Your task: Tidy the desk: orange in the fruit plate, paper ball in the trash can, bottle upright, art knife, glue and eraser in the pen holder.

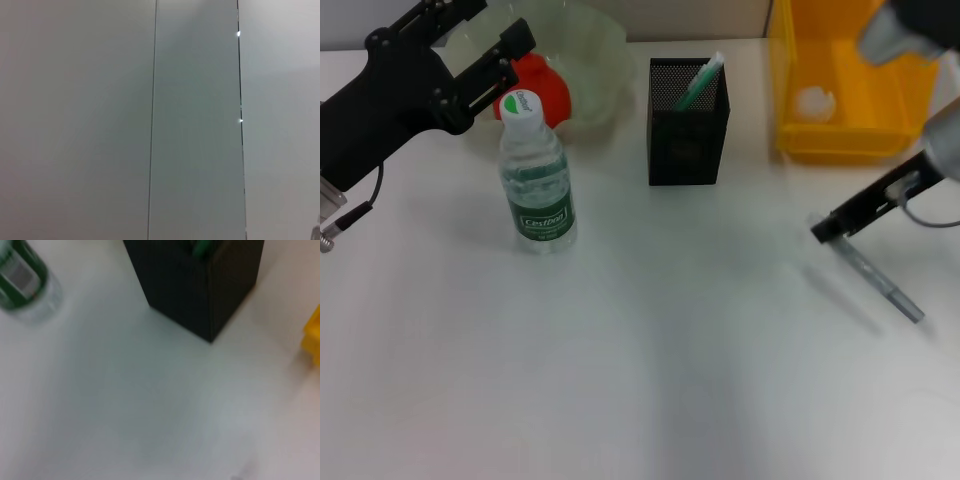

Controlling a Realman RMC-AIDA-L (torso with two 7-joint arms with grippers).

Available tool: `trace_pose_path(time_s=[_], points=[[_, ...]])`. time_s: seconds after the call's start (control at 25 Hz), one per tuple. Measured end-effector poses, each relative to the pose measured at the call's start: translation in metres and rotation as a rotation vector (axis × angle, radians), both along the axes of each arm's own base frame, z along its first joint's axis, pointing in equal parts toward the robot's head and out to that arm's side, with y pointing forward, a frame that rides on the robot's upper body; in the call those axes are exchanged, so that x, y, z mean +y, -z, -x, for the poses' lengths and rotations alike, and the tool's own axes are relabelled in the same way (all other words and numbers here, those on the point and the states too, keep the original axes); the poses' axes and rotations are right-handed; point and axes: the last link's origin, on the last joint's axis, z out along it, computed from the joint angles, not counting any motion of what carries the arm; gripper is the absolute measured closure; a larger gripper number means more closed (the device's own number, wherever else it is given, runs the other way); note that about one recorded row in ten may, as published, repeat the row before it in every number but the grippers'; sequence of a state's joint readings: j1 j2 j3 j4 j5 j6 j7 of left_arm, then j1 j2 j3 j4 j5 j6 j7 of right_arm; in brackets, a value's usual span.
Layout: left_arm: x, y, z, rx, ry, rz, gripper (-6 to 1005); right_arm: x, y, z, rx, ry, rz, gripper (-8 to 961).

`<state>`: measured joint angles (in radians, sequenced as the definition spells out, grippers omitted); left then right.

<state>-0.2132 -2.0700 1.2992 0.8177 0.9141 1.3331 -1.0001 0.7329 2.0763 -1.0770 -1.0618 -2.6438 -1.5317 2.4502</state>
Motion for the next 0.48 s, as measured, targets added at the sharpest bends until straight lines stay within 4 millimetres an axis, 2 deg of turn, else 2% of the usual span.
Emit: trace_pose_path(time_s=[0.12, 0.16, 0.2, 0.32, 0.48], points=[[0.000, -0.001, 0.001, -0.002, -0.002, -0.004, 334, -0.003, -0.017, 0.003, 0.171, -0.015, -0.028, 819], [0.000, -0.001, 0.001, -0.003, -0.005, -0.005, 334, -0.004, -0.031, 0.002, 0.352, -0.058, -0.087, 819], [0.000, -0.002, 0.002, -0.004, -0.009, -0.006, 334, -0.004, -0.031, 0.002, 0.352, -0.058, -0.087, 819], [0.001, -0.002, 0.005, -0.005, -0.020, -0.013, 334, 0.000, -0.045, 0.000, 0.657, -0.164, -0.251, 820], [0.002, -0.002, 0.008, -0.003, -0.028, -0.026, 334, 0.005, -0.047, -0.003, 0.966, -0.345, -0.502, 820]])
